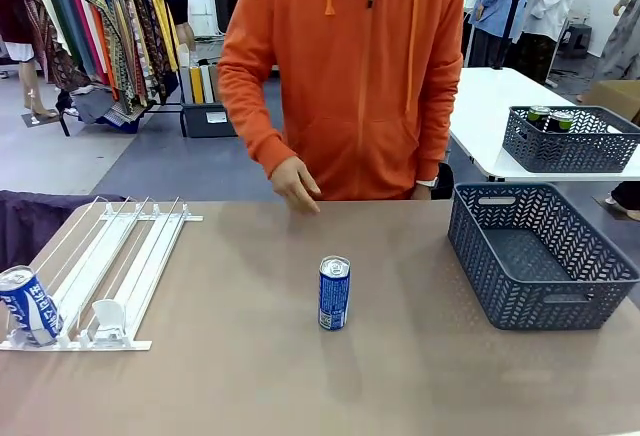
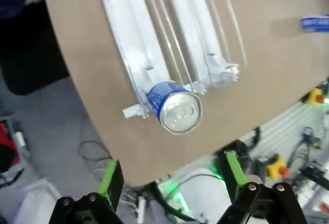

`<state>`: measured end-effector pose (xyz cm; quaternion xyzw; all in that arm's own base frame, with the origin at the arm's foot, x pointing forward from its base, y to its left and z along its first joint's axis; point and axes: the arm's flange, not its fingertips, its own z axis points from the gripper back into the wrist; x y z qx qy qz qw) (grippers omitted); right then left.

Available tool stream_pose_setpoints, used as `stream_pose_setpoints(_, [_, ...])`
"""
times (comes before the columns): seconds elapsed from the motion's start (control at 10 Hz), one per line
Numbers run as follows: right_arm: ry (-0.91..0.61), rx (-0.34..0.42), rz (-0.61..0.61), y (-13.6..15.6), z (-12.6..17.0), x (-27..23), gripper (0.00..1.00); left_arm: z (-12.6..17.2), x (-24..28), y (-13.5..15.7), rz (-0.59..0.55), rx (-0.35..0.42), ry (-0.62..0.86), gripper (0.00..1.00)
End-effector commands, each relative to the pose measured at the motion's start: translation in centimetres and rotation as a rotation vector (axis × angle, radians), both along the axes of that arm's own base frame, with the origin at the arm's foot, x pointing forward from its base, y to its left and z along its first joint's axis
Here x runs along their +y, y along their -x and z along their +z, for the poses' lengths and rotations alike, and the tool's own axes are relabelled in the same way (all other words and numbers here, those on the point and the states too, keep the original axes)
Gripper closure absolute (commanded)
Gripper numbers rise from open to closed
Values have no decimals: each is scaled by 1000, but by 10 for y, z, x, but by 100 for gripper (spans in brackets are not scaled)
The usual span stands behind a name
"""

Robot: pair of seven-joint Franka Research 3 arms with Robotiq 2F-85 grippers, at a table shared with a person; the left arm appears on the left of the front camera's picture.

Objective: Retrieve and store the cans from the dispenser.
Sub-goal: Pick up one can from the Automatic Can Dispenser and place it in the middle of the table.

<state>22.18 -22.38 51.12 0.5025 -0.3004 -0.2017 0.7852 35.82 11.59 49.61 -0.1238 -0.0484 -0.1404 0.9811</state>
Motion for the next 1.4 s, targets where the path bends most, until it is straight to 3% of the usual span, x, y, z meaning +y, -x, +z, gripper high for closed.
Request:
stream_pose_setpoints(0.0, [-13, -45, 3, -3, 1, 0, 0, -11, -21, 3, 74, -98, -72, 0])
stream_pose_setpoints(0.1, [-13, -45, 3, -3, 1, 0, 0, -11, -29, -3, 135, -127, -85, 0])
stream_pose_setpoints(0.2, [-13, -45, 3, -3, 1, 0, 0, -2, -13, -1, 11, -48, -46, 0])
stream_pose_setpoints(0.6, [-13, -45, 3, -3, 1, 0, 0, -6, -21, -1, 33, -67, -42, 0])
stream_pose_setpoints(0.8, [-13, -45, 3, -3, 1, 0, 0, -33, -38, 0, 76, -54, -39, 0])
stream_pose_setpoints(1.3, [-13, -45, 3, -3, 1, 0, 0, -61, -60, 3, 121, -52, -116, 0])
